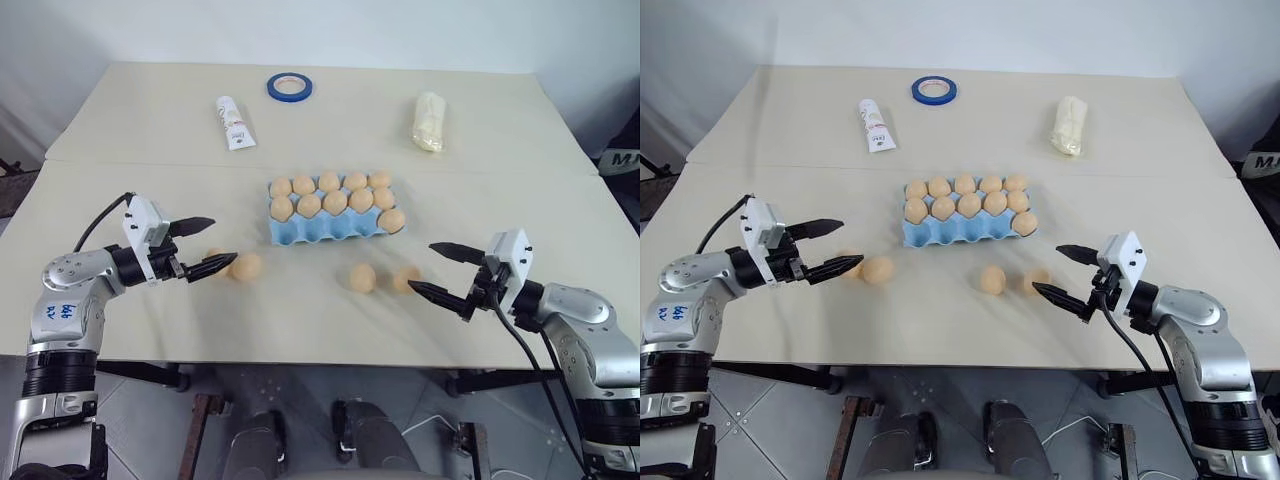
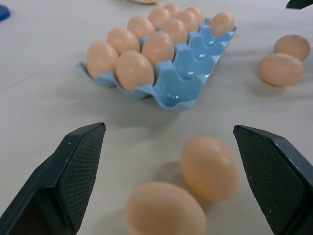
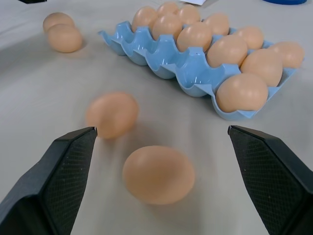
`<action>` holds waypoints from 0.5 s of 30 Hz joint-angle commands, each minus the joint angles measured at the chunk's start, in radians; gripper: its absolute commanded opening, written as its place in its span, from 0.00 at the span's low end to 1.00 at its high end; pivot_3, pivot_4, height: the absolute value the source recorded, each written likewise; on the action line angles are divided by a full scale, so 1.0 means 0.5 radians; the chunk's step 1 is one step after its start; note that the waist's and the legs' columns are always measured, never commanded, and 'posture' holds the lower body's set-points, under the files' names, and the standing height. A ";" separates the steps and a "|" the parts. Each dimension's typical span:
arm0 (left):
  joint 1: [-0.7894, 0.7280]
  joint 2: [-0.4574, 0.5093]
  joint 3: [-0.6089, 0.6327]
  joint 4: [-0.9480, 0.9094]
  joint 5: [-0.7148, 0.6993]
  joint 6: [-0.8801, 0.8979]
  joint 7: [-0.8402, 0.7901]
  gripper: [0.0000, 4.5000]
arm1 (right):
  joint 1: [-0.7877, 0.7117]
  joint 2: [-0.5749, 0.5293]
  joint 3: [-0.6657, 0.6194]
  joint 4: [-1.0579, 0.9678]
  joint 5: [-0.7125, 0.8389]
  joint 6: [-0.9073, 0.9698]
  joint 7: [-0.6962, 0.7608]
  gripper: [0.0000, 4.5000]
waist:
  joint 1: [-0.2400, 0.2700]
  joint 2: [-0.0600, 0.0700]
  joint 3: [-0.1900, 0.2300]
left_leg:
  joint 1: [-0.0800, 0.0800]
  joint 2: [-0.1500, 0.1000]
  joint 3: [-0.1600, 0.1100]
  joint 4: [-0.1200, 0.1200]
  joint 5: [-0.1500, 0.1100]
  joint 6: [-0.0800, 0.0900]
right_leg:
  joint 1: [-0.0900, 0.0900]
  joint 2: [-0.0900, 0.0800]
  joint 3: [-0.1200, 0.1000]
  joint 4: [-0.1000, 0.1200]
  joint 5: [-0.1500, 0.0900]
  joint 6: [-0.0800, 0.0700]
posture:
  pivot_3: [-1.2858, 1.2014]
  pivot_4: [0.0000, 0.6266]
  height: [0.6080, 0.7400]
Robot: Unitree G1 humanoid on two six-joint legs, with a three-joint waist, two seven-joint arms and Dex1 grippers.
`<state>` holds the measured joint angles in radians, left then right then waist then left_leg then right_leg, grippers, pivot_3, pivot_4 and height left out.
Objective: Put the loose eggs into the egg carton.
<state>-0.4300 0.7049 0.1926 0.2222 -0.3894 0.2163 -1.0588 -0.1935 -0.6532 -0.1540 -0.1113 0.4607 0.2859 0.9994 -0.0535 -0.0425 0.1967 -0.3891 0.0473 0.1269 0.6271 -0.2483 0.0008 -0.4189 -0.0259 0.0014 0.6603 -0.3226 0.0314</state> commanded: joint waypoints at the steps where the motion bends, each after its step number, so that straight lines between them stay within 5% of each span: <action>1: -0.073 -0.005 0.033 0.042 -0.002 -0.080 0.023 1.00 | -0.030 -0.012 -0.012 -0.020 0.010 -0.035 0.009 1.00 | 0.002 0.000 0.000 | 0.000 0.000 0.000 0.000 0.000 0.000 | 0.000 0.000 0.000 0.000 0.000 0.000 | 0.52 0.24 1.00; 15: -0.132 0.017 0.052 0.023 -0.102 0.029 -0.031 1.00 | -0.034 -0.005 -0.096 -0.069 0.044 0.022 -0.125 1.00 | 0.003 0.000 0.000 | 0.000 0.000 -0.004 0.003 0.000 0.000 | 0.003 0.000 -0.003 0.000 0.000 0.000 | 0.52 0.24 1.00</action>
<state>-0.4675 0.7016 0.1925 0.2435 -0.4089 0.2625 -1.0390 -0.2041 -0.6529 -0.1622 -0.1118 0.4625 0.2908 0.9584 -0.0519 -0.0425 0.1967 -0.3889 0.0473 0.1249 0.6285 -0.2485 0.0010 -0.4172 -0.0261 -0.0003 0.6604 -0.3226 0.0314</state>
